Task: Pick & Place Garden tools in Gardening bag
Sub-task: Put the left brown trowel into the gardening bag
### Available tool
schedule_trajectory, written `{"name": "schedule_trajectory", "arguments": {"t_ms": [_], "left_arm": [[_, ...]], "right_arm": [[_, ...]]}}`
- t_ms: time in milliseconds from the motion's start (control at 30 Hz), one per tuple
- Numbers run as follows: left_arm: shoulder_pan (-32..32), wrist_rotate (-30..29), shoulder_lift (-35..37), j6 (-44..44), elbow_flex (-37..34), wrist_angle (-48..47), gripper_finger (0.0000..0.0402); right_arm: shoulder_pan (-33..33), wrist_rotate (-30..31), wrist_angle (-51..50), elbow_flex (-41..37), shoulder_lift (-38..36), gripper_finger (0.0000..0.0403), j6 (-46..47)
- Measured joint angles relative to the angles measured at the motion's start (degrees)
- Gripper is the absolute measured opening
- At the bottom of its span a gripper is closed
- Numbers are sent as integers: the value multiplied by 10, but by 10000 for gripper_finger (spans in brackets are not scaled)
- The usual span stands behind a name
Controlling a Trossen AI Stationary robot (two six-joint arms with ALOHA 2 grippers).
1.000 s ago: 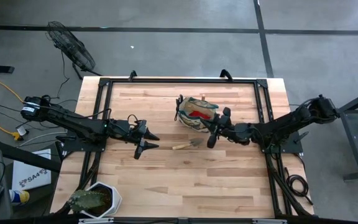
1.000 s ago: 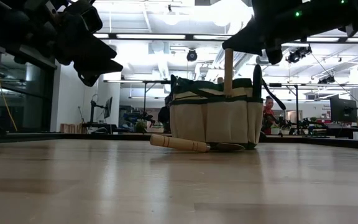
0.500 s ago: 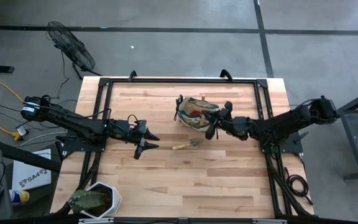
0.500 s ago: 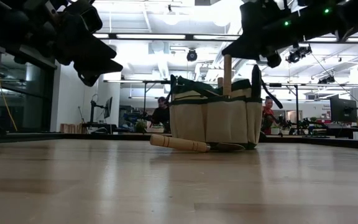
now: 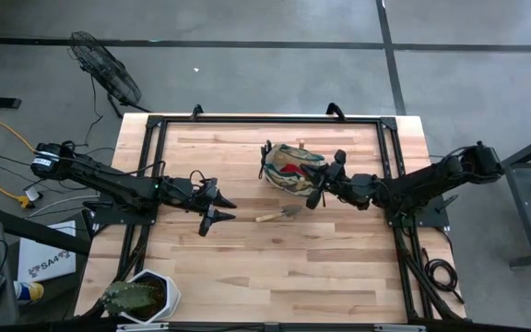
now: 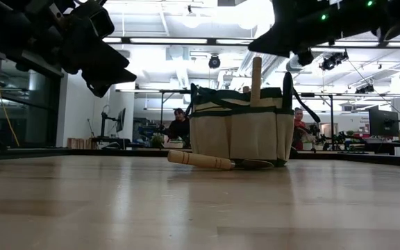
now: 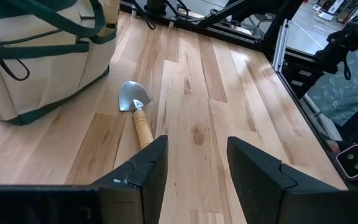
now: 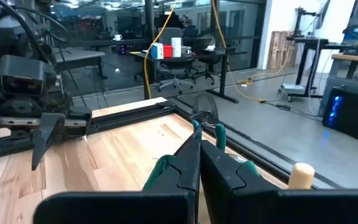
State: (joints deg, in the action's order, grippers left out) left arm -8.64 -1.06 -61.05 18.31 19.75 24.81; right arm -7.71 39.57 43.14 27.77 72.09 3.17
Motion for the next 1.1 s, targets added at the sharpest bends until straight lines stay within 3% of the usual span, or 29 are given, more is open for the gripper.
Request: {"name": "schedule_trajectory", "arguments": {"t_ms": [300,467,833,1100], "left_arm": [[0,-2,0,5,0,-10,161],[0,-2,0,6,0,-10,161],[0,-1,0,13,0,-10,161],[0,-1,0,13,0,-10,161]], "right_arm": [[-79,175,0,0,-38,5,-27],[-123,171,-21,0,-41,47,-24],[-167,145,-141,0,-14,217,87],[-127,143,-122,0,49,254,106]]}}
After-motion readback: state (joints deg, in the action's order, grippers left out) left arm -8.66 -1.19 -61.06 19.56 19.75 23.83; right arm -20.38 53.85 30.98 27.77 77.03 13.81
